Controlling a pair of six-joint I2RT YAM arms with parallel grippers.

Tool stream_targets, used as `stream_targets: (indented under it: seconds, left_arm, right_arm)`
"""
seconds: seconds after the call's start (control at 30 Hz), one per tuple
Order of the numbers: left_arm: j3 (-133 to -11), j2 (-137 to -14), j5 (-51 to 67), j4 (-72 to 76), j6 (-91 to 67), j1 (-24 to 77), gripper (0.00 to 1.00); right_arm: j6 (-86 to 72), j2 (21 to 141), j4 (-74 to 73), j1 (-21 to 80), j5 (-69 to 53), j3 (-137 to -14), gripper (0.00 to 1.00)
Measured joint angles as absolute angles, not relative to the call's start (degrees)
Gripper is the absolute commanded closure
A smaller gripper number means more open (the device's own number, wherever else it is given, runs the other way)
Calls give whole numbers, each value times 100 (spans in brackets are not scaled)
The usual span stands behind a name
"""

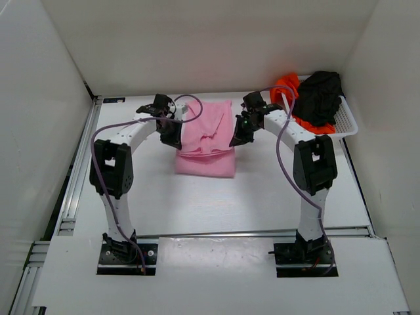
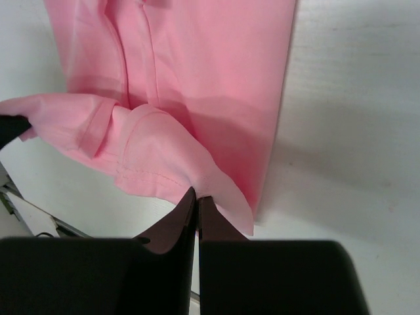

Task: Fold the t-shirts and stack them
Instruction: Fold the folded rectangular tshirt in 1/3 of the way

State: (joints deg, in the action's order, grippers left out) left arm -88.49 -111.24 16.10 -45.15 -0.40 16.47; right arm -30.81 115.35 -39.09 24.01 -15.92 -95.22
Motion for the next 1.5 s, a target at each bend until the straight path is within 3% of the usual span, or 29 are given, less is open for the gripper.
stream_targets:
  seconds: [0.47, 0.5, 0.57, 0.7, 0.73, 0.87, 1.1, 1.3, 1.5]
  left_arm:
    - [-9900, -12488, 2320, -4906, -43, 1372, 89]
    - [-9942, -12505, 2327, -4908, -45, 1372, 87]
    - [-10016, -12508, 2324, -4915, -43, 1372, 83]
    - [-10114, -12514, 2314, -4923, -32, 1352, 58]
    - [-10147, -12523, 2311, -4930, -32, 1343, 38]
    - [-10390, -12540, 2285, -4965, -30, 1304, 21]
    - [-10547, -12206, 1798, -4884, -25, 1131, 16]
    - [-9118, -10997, 1610, -4882, -25, 1039, 19]
    - [-8361, -11238, 1581, -5085, -25, 1424, 19]
  right_arm:
    - [-3223, 12669, -3750, 1949, -2174, -10044, 100]
    - [-3242, 12744, -3730, 1911, -2226, -10127, 97]
    - [-3271, 12899, -3684, 1850, -2320, -10313, 82]
    - [-3317, 13080, -3588, 1798, -2493, -10497, 60]
    - [-3321, 13104, -3581, 1787, -2519, -10514, 57]
    - [-3382, 13122, -3586, 1693, -2541, -10523, 43]
    - [-3170, 12433, -3607, 1457, -2084, -9891, 34]
    - [-3057, 10940, -3559, 1494, -2204, -7970, 34]
    - [-3181, 11074, -3271, 1925, -2523, -7214, 34]
